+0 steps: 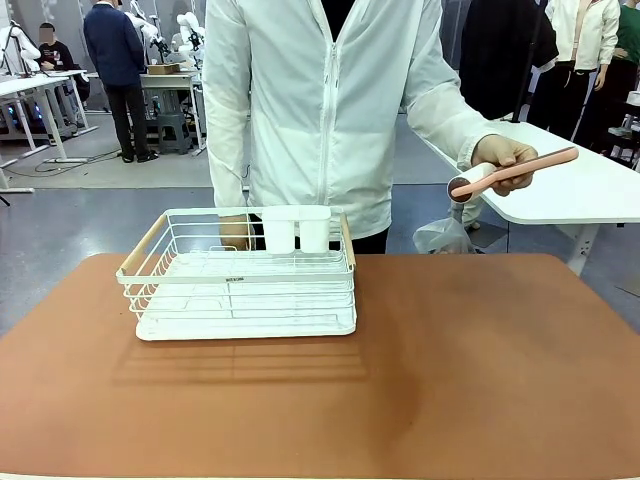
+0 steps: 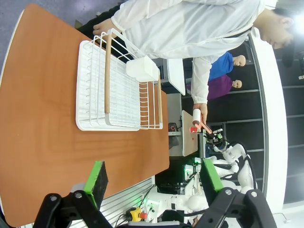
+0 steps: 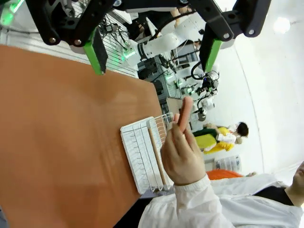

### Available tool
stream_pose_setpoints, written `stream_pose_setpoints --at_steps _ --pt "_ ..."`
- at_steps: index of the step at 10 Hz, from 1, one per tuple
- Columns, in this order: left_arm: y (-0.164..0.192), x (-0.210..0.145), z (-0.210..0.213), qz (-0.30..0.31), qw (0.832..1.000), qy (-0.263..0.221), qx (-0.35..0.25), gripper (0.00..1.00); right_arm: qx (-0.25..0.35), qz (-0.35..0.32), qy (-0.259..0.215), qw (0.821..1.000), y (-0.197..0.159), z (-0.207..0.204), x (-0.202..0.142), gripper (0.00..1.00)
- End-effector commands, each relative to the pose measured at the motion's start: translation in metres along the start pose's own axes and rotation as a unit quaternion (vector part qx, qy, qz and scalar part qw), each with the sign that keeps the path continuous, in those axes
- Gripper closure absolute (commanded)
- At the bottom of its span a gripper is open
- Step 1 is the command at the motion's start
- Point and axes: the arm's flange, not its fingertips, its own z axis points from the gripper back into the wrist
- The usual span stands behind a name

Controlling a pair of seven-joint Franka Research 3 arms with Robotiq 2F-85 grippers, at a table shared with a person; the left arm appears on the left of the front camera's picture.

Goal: Clean the table.
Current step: Pick up the Lint Roller when the human hands it over.

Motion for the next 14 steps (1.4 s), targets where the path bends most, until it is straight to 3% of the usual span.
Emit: stream_pose_setpoints --at_steps 1,3,5,8,9,14 --pt "0.0 0.0 0.003 -0.002 1.0 -0.003 -0.004 0.0 -0.062 -0.06 -0.015 0.996 0.049 -0.009 -0.056 0.0" --pt "0.0 0.0 0.003 -0.002 1.0 -0.003 -0.004 0.0 -0.117 -0.167 -0.052 0.978 0.085 -0.037 -0.084 0.0" --pt "0.0 0.0 0.003 -0.002 1.0 -0.003 -0.004 0.0 -0.104 -0.196 -0.092 0.971 0.094 -0.076 -0.104 0.0" --pt "0.0 0.0 0.003 -0.002 1.0 -0.003 -0.004 0.0 -0.092 -0.205 -0.122 0.967 0.093 -0.131 -0.114 0.0" --pt "0.0 0.0 0.003 -0.002 1.0 -0.003 -0.004 0.0 -0.097 -0.187 -0.106 0.972 0.089 -0.143 -0.12 0.0" --pt "0.0 0.0 0.003 -0.002 1.0 -0.003 -0.004 0.0 -0.064 -0.131 -0.142 0.979 0.079 -0.184 -0.123 0.0"
